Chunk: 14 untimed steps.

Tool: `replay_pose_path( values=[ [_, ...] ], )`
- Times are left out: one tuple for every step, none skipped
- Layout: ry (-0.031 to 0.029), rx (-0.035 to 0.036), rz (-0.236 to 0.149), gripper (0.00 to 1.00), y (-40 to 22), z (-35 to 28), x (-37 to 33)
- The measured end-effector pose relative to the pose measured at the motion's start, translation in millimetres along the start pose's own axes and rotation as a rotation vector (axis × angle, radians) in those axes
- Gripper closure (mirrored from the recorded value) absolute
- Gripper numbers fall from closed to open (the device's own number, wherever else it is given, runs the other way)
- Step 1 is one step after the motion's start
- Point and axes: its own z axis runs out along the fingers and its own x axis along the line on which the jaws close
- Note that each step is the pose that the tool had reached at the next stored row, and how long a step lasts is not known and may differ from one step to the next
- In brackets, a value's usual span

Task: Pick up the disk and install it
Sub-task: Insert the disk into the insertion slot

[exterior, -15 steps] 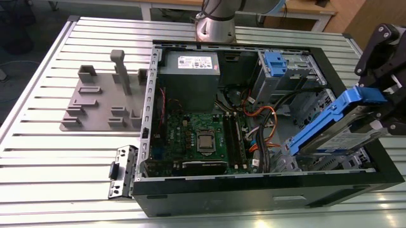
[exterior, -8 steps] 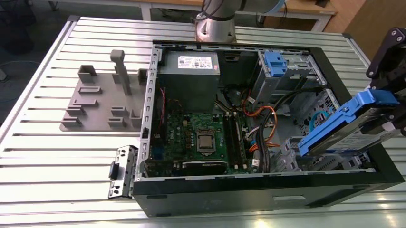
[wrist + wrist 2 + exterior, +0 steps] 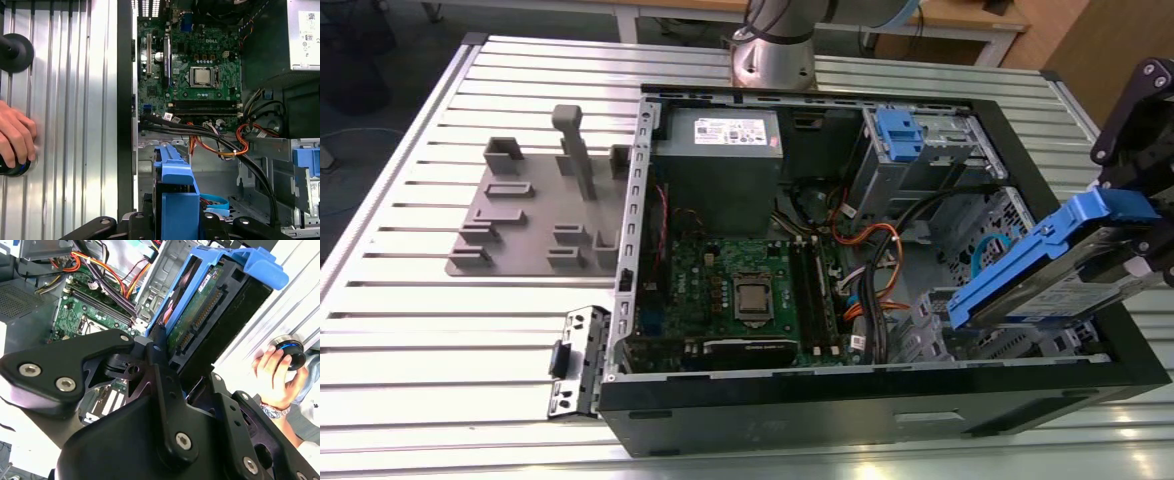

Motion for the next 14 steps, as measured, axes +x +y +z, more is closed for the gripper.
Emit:
replay_pose_path(
  values=[
    [0.0, 0.0, 0.0, 0.64, 0.0, 0.0, 0.0],
    [0.0, 0.0, 0.0, 0.64, 0.0, 0.0, 0.0],
    [0.0, 0.0, 0.0, 0.64, 0.0, 0.0, 0.0],
    [-0.0001, 0.0, 0.0, 0.64, 0.0, 0.0, 0.0],
    [-0.0002, 0.0, 0.0, 0.64, 0.0, 0.1, 0.0],
    [0.0, 0.0, 0.0, 0.64, 0.0, 0.3, -0.4],
    [0.0, 0.0, 0.0, 0.64, 0.0, 0.6, -1.5],
    [0.0001, 0.0, 0.0, 0.64, 0.0, 1.1, -3.3],
    [-0.0002, 0.0, 0.0, 0.64, -0.1, 1.9, -5.1],
    [-0.0018, 0.0, 0.0, 0.64, -0.1, 2.8, -6.6],
    [-0.0038, 0.0, 0.0, 0.64, -0.2, 4.1, -8.1],
    [-0.0038, -0.0001, 0.0, 0.64, -0.5, 5.5, -8.9],
    [-0.0038, -0.0004, 0.0, 0.64, -1.0, 7.3, -9.8],
    [-0.0039, -0.0005, 0.0, 0.64, -1.6, 9.1, -11.3]
  ],
)
